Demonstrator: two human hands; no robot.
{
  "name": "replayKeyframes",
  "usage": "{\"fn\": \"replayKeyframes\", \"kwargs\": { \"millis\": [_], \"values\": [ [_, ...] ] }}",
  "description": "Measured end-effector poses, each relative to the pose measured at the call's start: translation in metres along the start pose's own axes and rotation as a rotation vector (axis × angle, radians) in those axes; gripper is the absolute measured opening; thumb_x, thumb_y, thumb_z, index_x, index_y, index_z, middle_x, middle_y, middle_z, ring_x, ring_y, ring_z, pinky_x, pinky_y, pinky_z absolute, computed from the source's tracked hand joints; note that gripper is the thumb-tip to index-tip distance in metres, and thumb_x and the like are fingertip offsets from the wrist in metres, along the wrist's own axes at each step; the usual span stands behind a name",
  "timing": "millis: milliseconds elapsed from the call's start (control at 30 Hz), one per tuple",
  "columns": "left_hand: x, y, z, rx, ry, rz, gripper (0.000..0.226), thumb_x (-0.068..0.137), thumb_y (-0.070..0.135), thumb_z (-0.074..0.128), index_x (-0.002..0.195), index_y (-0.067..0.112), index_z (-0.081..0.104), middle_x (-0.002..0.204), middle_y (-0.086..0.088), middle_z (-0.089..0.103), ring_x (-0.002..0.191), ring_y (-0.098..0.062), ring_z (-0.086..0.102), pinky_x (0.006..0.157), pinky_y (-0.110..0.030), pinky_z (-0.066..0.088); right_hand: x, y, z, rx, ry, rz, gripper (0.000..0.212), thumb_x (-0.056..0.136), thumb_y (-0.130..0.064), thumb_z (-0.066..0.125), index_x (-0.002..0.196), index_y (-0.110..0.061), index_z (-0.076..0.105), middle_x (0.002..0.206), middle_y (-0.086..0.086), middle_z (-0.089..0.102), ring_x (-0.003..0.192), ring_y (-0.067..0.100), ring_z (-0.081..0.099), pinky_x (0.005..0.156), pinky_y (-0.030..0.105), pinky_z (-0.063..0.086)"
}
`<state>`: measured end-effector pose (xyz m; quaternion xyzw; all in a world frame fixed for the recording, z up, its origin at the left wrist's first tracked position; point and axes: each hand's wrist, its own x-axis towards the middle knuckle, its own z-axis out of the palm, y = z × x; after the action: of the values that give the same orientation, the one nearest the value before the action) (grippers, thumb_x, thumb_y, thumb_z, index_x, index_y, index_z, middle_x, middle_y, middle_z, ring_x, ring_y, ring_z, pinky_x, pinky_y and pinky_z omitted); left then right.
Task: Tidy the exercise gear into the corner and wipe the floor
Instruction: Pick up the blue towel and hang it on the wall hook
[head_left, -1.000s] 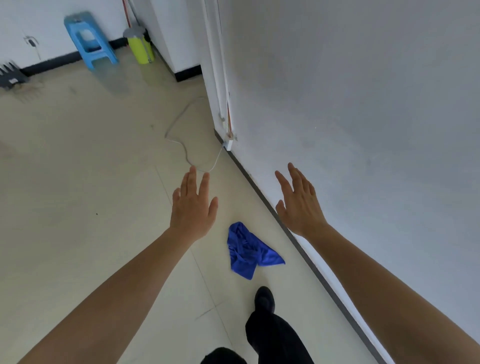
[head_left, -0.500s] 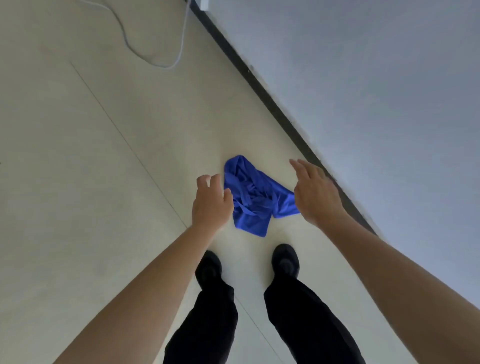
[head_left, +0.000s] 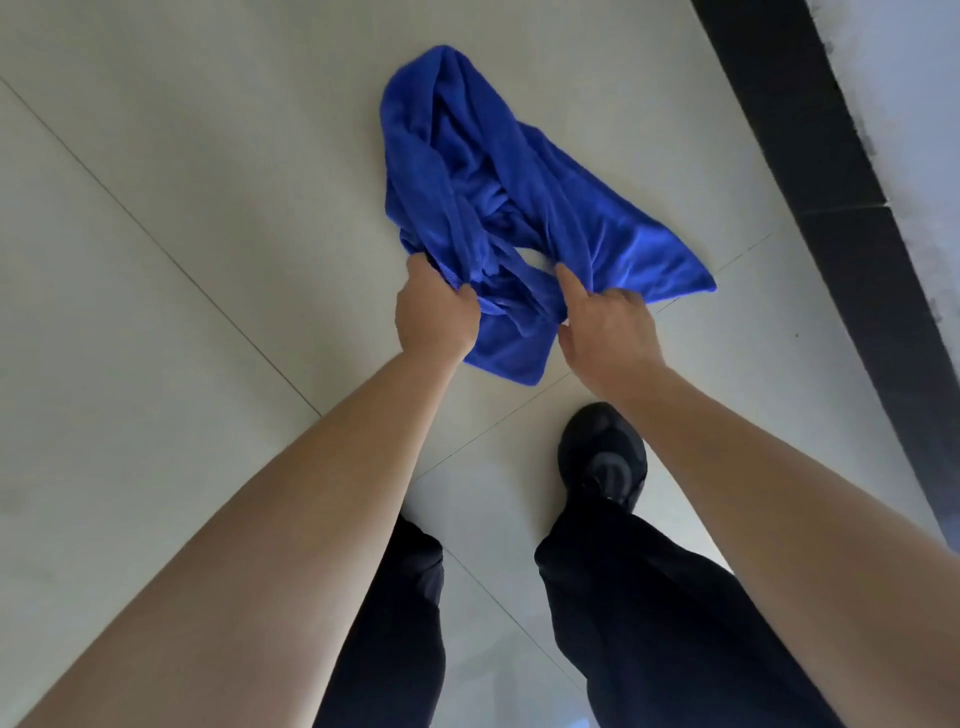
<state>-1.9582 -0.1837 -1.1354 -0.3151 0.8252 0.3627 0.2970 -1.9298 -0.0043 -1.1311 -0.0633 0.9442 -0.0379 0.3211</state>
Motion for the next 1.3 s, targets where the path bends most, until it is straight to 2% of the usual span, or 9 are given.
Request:
{"fn": "replayKeyframes", "kwargs": {
  "millis": [100,233,500,567,667,733,833,1100,1300],
  "values": [
    [-0.017,0.007,-0.017,-0.044,0.012,-0.012,0.021,0.081,0.012,0.055,0.065,0.011,0.043,0.059,0.002,0.040,0.056,-0.018,0.035,0.056,-0.029,0.033,-0.018,0.000,-0.014,0.031,-0.151,-0.011,0.032,0.099,-0.019,0.048,0.128,-0.021,0.060,0.107,0.006,0.066,0.098,0.028,0.059,0.081,0.036,0.043],
    [-0.056,0.044,-0.076,-0.051,0.128,0.117,0.033,0.082,0.005,0.048,0.060,0.016,0.026,0.063,0.005,0.032,0.051,-0.013,0.028,0.046,-0.019,0.023,-0.042,-0.010,-0.076,0.218,-0.137,0.027,0.029,0.101,-0.024,0.047,0.126,-0.025,0.063,0.114,0.004,0.061,0.103,0.025,0.059,0.075,0.032,0.043],
    [-0.188,0.169,-0.245,-0.147,0.035,0.482,0.024,0.075,0.012,0.037,0.053,0.021,0.032,0.052,0.006,0.028,0.055,-0.016,0.028,0.054,-0.030,0.025,-0.097,-0.060,-0.288,0.502,0.059,-0.037,0.087,0.094,-0.011,0.056,0.157,-0.039,0.003,0.161,0.003,0.015,0.124,0.025,0.049,0.074,0.033,0.047],
    [-0.227,0.203,-0.284,-0.080,0.041,0.584,0.021,0.075,0.017,0.039,0.054,0.013,0.040,0.050,-0.003,0.033,0.054,-0.022,0.033,0.052,-0.035,0.029,-0.116,-0.070,-0.339,0.421,0.026,-0.137,0.086,0.091,-0.017,0.063,0.156,-0.041,0.012,0.164,0.003,0.008,0.139,0.028,0.031,0.085,0.037,0.050],
    [-0.307,0.266,-0.357,0.036,0.106,0.741,0.026,0.074,0.023,0.041,0.058,0.009,0.055,0.050,-0.011,0.045,0.053,-0.029,0.045,0.049,-0.036,0.035,-0.169,-0.083,-0.432,0.351,-0.106,-0.217,0.031,0.090,-0.037,0.062,0.120,-0.027,0.059,0.135,0.004,0.055,0.124,0.031,0.046,0.087,0.039,0.049],
    [-0.362,0.310,-0.405,0.071,0.184,0.836,0.026,0.075,0.022,0.042,0.056,0.010,0.054,0.047,-0.008,0.043,0.049,-0.027,0.043,0.046,-0.035,0.032,-0.216,-0.087,-0.493,0.446,-0.132,-0.165,0.020,0.091,-0.039,0.059,0.100,-0.021,0.057,0.098,0.003,0.066,0.092,0.027,0.060,0.078,0.039,0.051],
    [-0.446,0.359,-0.471,0.009,0.244,0.872,0.029,0.078,0.015,0.045,0.049,0.020,0.044,0.044,-0.001,0.037,0.045,-0.016,0.034,0.046,-0.030,0.027,-0.291,-0.088,-0.574,0.597,-0.007,-0.122,0.011,0.089,-0.030,0.059,0.094,-0.024,0.051,0.086,-0.001,0.065,0.080,0.024,0.061,0.071,0.037,0.051],
    [-0.587,0.429,-0.581,-0.187,0.490,0.991,0.037,0.078,0.010,0.047,0.048,0.017,0.026,0.042,0.004,0.022,0.047,-0.010,0.020,0.050,-0.027,0.019,-0.423,-0.077,-0.715,0.656,0.199,-0.199,0.028,0.075,-0.051,0.073,0.089,-0.033,0.057,0.086,-0.009,0.066,0.080,0.015,0.063,0.075,0.034,0.054],
    [-0.657,0.488,-0.616,-0.368,0.404,1.204,0.046,0.080,0.002,0.046,0.044,0.023,0.026,0.042,0.007,0.019,0.046,-0.009,0.018,0.045,-0.019,0.016,-0.527,-0.054,-0.778,0.638,0.457,-0.085,0.034,0.085,-0.056,0.066,0.075,-0.024,0.061,0.073,-0.002,0.062,0.065,0.013,0.052,0.062,0.027,0.044]
  ]
}}
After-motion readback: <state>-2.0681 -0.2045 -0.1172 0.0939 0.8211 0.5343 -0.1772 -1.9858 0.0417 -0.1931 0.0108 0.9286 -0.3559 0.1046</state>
